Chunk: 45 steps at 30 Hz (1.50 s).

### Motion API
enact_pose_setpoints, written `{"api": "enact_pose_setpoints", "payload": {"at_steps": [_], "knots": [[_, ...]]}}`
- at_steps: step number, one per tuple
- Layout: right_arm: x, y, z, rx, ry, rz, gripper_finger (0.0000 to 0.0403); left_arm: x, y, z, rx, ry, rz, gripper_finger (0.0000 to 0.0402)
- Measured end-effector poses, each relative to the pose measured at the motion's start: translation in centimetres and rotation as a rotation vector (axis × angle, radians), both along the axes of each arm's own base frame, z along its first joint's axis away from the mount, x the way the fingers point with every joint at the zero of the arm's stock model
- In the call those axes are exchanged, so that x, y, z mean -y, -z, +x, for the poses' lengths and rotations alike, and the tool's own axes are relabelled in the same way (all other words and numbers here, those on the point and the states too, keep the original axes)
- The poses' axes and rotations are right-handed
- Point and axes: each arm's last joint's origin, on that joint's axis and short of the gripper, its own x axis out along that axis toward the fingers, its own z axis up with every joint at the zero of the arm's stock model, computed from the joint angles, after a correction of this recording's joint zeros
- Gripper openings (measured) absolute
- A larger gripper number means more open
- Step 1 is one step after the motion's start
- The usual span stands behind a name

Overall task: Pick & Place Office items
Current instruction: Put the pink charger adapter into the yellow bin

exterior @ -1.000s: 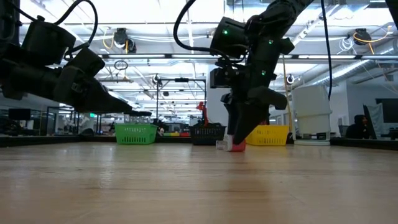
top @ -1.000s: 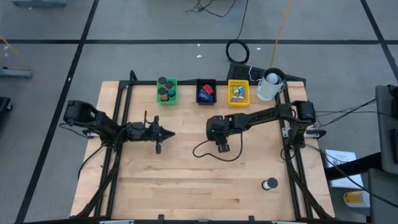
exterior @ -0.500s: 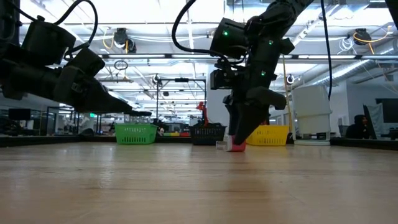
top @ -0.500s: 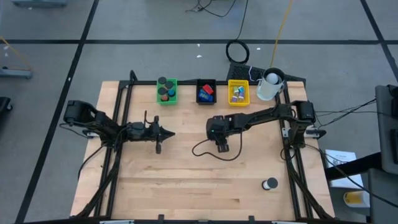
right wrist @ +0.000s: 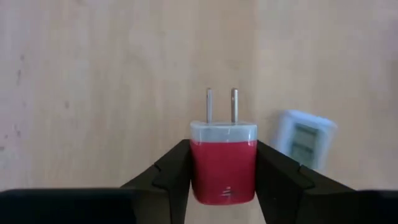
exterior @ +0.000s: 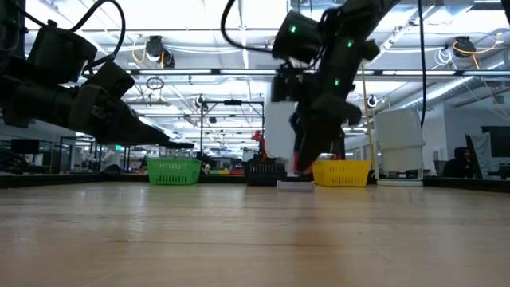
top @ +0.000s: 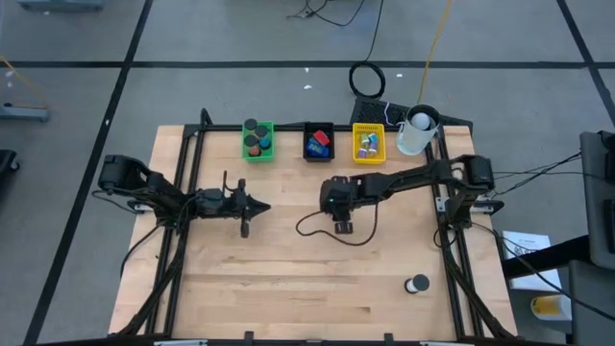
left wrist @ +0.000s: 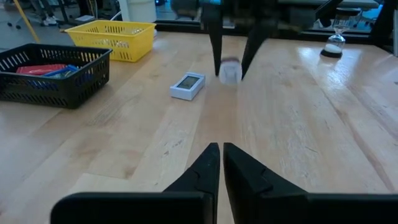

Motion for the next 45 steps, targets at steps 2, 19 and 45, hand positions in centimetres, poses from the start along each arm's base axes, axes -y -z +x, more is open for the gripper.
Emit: {"api": "enact_pose_setpoints", "payload": {"at_steps": [2, 19, 45], "knots": [[0.1, -1.3, -0.6, 0.011, 0.063, -0.017, 0.0135, 0.0, 0.0, 0.0, 0.000, 0.000, -0.002, 0.0030], [14.6, -4.0, -11.6, 0.014, 1.043, -0.041, 0.0140, 0.0, 0.0, 0.0, 0.000, -0.001, -0.007, 0.0031], [16.6, -1.6, -12.6, 0.096, 1.082, 0.015, 0.0151, 0.0, 0.0, 0.0, 0.000, -0.001, -0.007, 0.0031]]}}
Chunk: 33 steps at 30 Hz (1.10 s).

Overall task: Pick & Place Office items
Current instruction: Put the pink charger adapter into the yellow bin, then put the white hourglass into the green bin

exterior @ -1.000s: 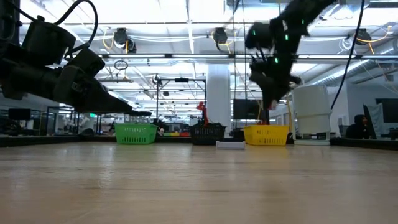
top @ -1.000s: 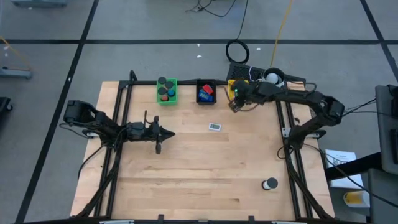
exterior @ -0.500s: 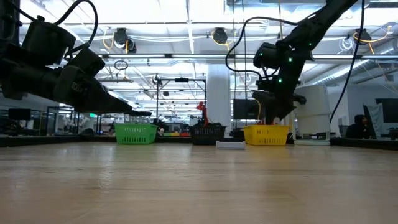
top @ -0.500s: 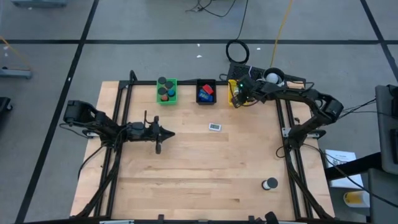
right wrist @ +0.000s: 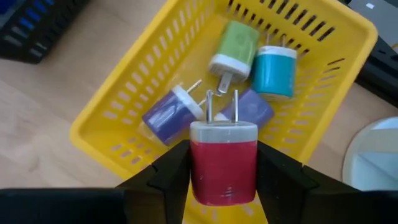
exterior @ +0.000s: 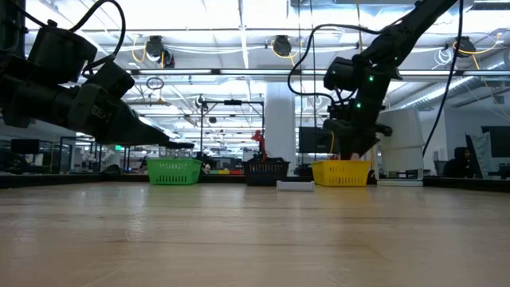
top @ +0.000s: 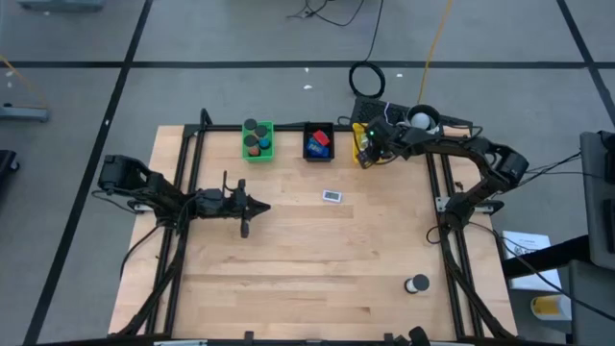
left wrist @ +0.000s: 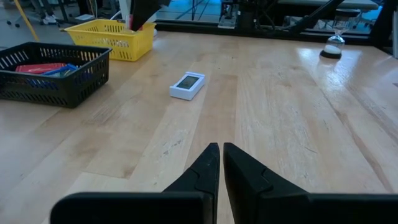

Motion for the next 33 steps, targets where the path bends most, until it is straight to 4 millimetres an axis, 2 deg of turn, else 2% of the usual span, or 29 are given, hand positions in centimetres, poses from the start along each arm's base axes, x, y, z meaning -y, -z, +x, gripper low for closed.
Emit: {"api": "enact_pose_setpoints", "payload": {"at_steps": [8, 15, 18, 22, 28, 30, 33], "knots": [[0.0, 0.0, -0.1, -0.005, -0.001, 0.001, 0.0179, 0.0, 0.0, 0.0, 0.000, 0.000, -0.001, 0.0031], [0.0, -0.1, 0.1, -0.014, -0.035, -0.022, 0.0180, 0.0, 0.0, 0.0, 0.000, 0.000, -0.002, 0.0031], [-0.4, -1.1, -0.1, -0.010, -0.078, -0.050, 0.0176, 0.0, 0.0, 0.0, 0.000, 0.000, -0.002, 0.0031], [-1.9, -2.8, -0.5, -0.007, -0.146, -0.076, 0.0148, 0.0, 0.0, 0.0, 0.000, 0.000, 0.000, 0.0031], [-5.7, -5.7, -0.3, 0.068, -0.278, -0.140, 0.0071, 0.0, 0.1, 0.0, -0.015, -0.001, -0.004, 0.0031], [-7.2, -5.8, -0.2, 0.097, -0.344, -0.163, 0.0042, 0.0, 0.1, 0.0, -0.015, -0.001, -0.005, 0.0031], [-9.3, -4.8, 0.0, 0.151, -0.429, -0.195, 0.0008, 0.0, 0.1, 0.0, -0.015, -0.001, -0.005, 0.0031]]}}
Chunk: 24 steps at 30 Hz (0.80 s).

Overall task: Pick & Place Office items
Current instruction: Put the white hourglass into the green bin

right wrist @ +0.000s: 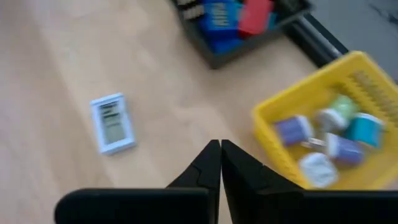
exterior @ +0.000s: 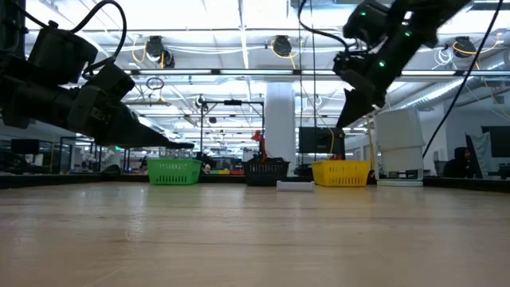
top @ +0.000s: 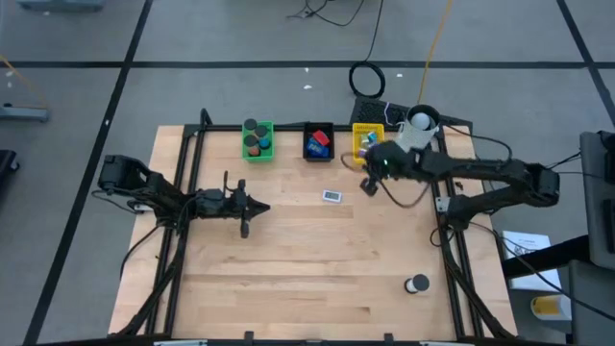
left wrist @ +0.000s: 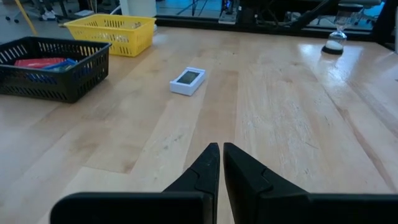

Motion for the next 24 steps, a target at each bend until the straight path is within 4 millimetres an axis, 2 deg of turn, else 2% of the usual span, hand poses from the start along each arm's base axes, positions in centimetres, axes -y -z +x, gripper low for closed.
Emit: {"api": "enact_pose_setpoints", "payload": {"at_steps": [5, 8, 13, 19, 24], "knots": [[-2.9, 2.9, -0.5, 0.073, -0.106, -0.018, 0.0012, 0.0, 0.0, 0.0, -0.003, -0.001, 0.001, 0.0031], [-4.1, 3.6, -0.7, 0.088, -0.137, -0.017, 0.0008, 0.0, 0.1, 0.0, -0.010, -0.001, 0.002, 0.0031], [-6.2, 3.4, -1.1, 0.067, -0.141, -0.045, 0.0001, 0.0, 0.4, 0.1, -0.048, -0.001, 0.003, 0.0031], [-9.1, 3.5, -1.9, 0.000, -0.145, 0.052, 0.0001, 0.0, -0.1, 1.1, -0.039, 0.004, 0.010, 0.0031], [-11.9, 2.1, -2.6, -0.087, -0.132, 0.126, 0.0000, 0.5, -0.9, 2.0, 0.006, 0.043, 0.064, 0.0029]]}}
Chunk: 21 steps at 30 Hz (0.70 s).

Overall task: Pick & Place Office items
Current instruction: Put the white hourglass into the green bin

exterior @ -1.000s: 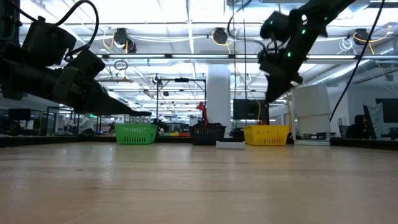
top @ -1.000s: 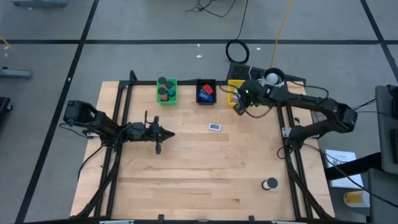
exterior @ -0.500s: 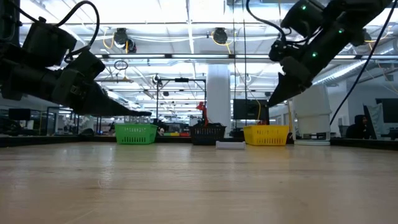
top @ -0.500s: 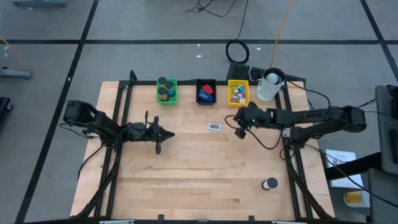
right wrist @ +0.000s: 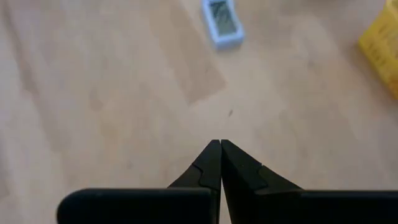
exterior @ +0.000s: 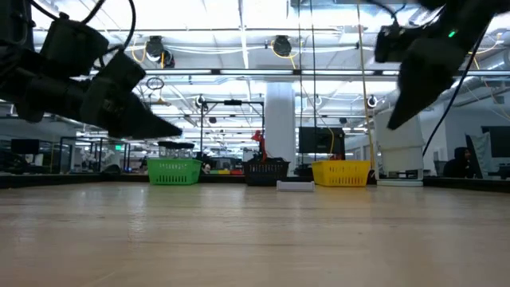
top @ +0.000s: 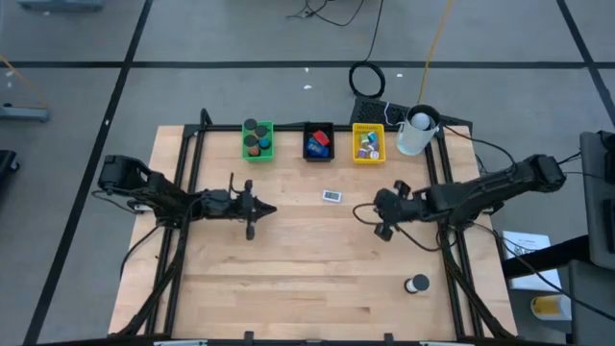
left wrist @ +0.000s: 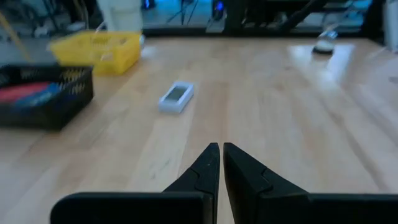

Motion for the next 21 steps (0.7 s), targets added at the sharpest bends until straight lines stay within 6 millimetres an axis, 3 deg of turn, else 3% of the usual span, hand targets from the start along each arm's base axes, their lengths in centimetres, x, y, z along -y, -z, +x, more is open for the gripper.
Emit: {"api": "enact_pose_setpoints", "payload": {"at_steps": [5, 9, 21], "knots": [[-2.7, -1.7, -1.0, -0.086, 0.033, 0.071, 0.0000, 0.8, -0.8, 0.3, 0.086, 0.059, 0.022, 0.0005], [-4.3, -2.4, -2.2, -0.183, 0.110, 0.128, 0.0004, 1.6, -0.8, 0.6, 0.120, 0.124, 0.024, 0.0014], [-9.9, -5.9, -4.8, -0.382, 0.258, 0.213, 0.0010, 2.6, 0.6, 2.6, 0.047, 0.163, 0.035, 0.0017]]}}
